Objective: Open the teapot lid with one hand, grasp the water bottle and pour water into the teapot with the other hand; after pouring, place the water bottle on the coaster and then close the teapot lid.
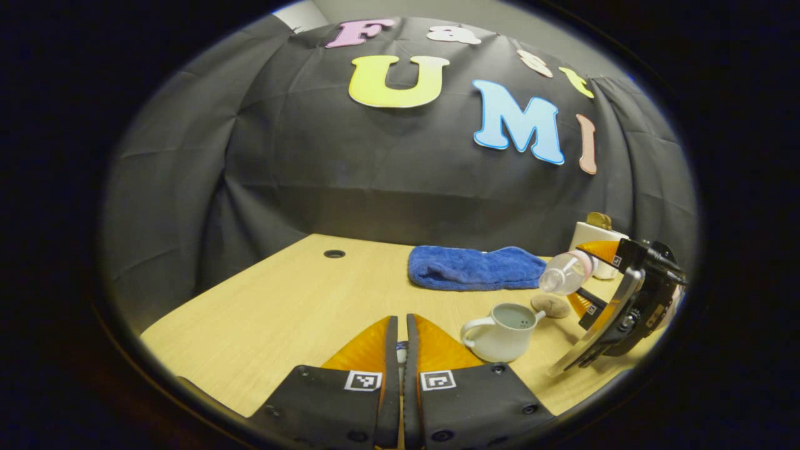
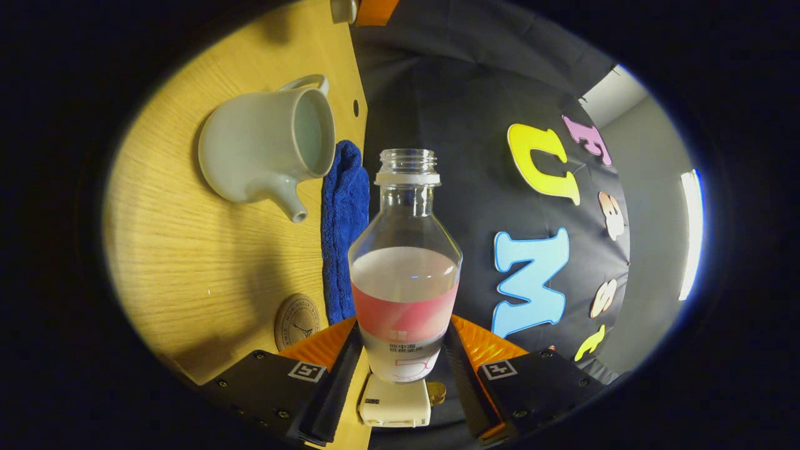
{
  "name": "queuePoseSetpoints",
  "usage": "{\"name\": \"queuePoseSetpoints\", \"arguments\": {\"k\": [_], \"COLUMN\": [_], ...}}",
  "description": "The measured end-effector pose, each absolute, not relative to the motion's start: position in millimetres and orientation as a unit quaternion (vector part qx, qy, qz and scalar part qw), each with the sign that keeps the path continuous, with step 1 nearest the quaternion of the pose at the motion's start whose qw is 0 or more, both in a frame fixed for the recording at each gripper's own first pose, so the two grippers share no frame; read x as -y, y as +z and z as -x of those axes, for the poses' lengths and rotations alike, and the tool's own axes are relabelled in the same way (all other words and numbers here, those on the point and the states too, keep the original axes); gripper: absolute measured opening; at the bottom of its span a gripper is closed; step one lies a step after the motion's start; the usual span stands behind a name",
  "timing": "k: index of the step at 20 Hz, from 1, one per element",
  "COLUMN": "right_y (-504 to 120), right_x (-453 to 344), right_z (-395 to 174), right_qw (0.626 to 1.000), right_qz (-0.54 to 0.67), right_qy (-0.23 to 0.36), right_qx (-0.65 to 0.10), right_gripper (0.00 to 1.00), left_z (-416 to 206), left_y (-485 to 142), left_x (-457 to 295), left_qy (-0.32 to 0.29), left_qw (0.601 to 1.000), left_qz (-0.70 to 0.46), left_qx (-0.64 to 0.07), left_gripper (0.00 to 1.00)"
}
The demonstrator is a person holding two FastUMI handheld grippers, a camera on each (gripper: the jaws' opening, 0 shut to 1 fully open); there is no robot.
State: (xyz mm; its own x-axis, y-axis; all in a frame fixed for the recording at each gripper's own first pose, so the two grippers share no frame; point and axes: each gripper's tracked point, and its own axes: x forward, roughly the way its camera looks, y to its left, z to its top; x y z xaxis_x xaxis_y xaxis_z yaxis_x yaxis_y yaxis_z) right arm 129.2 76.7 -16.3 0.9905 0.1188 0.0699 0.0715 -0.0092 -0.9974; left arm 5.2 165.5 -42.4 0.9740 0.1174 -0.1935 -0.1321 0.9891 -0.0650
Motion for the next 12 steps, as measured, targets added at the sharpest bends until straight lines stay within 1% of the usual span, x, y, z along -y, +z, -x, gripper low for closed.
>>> {"name": "queuePoseSetpoints", "arguments": {"k": [4,5,6,12], "right_y": [-15.5,-18.4,-18.9,-10.9], "right_x": [-80.2,-78.9,-79.5,-85.6], "right_z": [-134.3,-135.7,-136.0,-138.2], "right_qw": [0.672,0.669,0.664,0.622], "right_qz": [0.736,0.74,0.744,0.776], "right_qy": [0.017,0.021,0.021,0.008], "right_qx": [0.076,0.074,0.075,0.105], "right_gripper": [0.75,0.72,0.75,0.75], "left_z": [-6.4,-5.4,-4.9,-5.8], "left_y": [-43.4,-44.0,-43.8,-45.1], "left_x": [-165.9,-166.3,-166.7,-168.1], "left_qy": [0.063,0.063,0.064,0.065], "left_qw": [0.993,0.993,0.992,0.992], "left_qz": [0.037,0.037,0.036,0.036], "left_qx": [-0.097,-0.098,-0.098,-0.101], "left_gripper": [0.09,0.1,0.1,0.09]}}
